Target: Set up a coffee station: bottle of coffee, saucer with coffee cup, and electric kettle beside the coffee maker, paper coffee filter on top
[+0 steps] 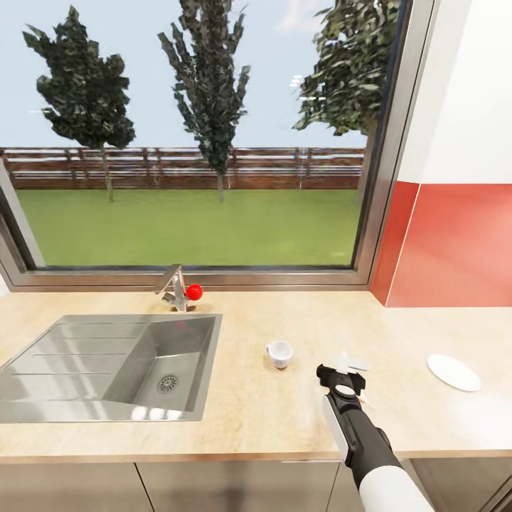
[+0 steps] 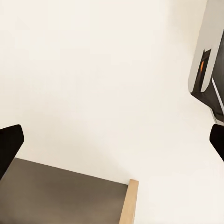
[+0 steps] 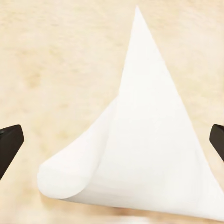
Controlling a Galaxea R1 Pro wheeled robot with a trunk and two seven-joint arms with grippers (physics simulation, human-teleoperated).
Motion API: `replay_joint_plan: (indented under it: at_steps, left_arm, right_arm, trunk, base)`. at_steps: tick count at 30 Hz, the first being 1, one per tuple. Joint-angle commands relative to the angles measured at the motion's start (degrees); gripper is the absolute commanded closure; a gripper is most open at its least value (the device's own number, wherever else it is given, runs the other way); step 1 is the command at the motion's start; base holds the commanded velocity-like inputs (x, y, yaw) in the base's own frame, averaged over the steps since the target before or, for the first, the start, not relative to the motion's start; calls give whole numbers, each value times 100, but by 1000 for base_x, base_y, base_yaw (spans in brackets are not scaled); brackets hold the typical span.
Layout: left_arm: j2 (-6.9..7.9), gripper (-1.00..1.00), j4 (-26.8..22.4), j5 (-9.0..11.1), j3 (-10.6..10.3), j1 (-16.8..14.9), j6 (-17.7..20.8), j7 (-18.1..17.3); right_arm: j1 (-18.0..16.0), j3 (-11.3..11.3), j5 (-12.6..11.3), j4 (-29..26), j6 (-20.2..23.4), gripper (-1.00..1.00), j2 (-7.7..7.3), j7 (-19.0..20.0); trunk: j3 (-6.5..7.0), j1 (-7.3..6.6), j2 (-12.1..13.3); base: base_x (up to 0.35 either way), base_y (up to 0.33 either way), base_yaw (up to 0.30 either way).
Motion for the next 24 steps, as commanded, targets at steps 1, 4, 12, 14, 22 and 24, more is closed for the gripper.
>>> replay_joint_plan:
  at_steps: [1,4,12,14,22,24]
  left_arm:
    - [0,-100,6,12,12,-2,-12,8]
    - [0,-100,6,12,12,-2,-12,8]
    - [0,-100,5,12,12,-2,-10,7]
    - [0,-100,6,12,12,-2,-4,1]
    - [0,-100,7,12,12,-2,-12,-1]
    - [0,-100,7,10,12,-2,-12,-1]
  right_arm:
    - [-3,-13,7,-11,37,-100,4,-10]
    - [-3,-16,10,-12,34,-100,-2,-10]
    - [-1,-17,11,-13,32,-100,-5,-18]
    - [-3,-21,11,-14,32,-100,-5,-20]
    - [-3,-12,3,-6,39,-100,-5,-590]
    - [-3,-10,-3,-6,40,-100,-2,-611]
  trunk:
    - [-7,3,-9]
    - [-7,3,-9]
    - [-7,3,-9]
    - [-7,3,-9]
    - [-7,3,-9]
    - [-7,3,-9]
  base:
    - [0,0,0]
    - [0,0,0]
    - [0,0,0]
    - [93,0,0]
    - [81,0,0]
    - [3,0,0]
